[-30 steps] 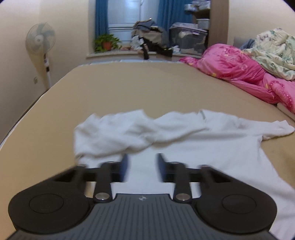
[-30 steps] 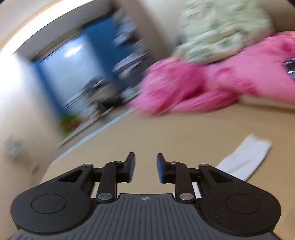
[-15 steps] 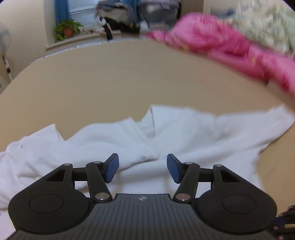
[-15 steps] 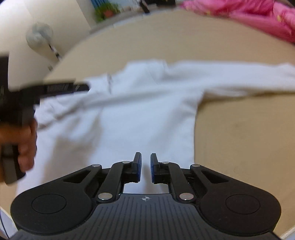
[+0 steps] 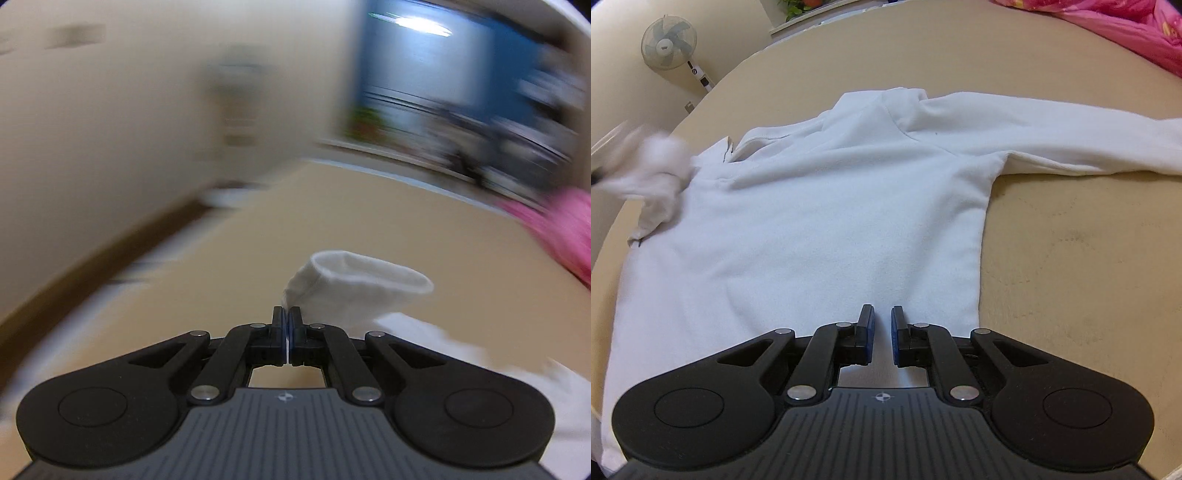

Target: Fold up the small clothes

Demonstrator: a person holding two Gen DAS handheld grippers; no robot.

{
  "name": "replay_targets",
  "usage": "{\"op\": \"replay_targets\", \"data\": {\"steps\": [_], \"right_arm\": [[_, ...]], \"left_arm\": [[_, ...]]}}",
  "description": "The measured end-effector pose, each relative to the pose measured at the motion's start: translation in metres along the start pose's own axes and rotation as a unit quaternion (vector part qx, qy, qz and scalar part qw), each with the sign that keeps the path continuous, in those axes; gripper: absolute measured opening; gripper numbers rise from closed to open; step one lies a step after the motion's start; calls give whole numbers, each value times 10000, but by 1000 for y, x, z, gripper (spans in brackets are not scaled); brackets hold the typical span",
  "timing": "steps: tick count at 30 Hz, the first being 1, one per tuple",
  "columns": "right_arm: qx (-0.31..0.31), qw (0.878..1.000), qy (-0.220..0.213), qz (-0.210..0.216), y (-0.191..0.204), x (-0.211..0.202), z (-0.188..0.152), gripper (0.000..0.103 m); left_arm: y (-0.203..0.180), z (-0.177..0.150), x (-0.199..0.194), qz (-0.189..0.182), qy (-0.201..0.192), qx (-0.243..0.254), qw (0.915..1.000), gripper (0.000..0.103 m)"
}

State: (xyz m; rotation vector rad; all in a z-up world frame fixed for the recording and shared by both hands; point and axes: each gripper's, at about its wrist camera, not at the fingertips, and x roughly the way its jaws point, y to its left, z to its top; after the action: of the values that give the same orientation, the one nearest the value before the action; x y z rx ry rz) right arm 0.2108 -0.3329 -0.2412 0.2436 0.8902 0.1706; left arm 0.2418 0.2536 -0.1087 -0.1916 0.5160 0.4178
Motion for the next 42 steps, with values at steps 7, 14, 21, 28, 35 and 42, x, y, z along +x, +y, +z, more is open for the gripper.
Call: {"op": "replay_targets", "data": {"steps": [7,14,21,28,35,42], "right_arm": [[-147,9995,-194,-205,11,1,-5,9],[554,9964,-345,-547,-16,-15,-5,9],[916,9917,-393,-818,-30,-59,-22,12],[1001,9909,-382,-810,-33,-98,-62,24],[1045,9918,-109,-723,-50,-105,-99,26],[1062,9919,435,-547,-61,-92,-124,33]], "left_arm": [[213,-24,7,1331,326,-1804,9740,1],[225,-30,18,1315,661,-2441,9585,19],[138,-6,-22,192,334,-1594,9865,24],[17,-56,-92,-1395,1036,-400,9840,27],[-45,-147,-146,-2152,2129,650,9509,41],[-46,-216,-128,-2011,2908,1100,9289,50]]}}
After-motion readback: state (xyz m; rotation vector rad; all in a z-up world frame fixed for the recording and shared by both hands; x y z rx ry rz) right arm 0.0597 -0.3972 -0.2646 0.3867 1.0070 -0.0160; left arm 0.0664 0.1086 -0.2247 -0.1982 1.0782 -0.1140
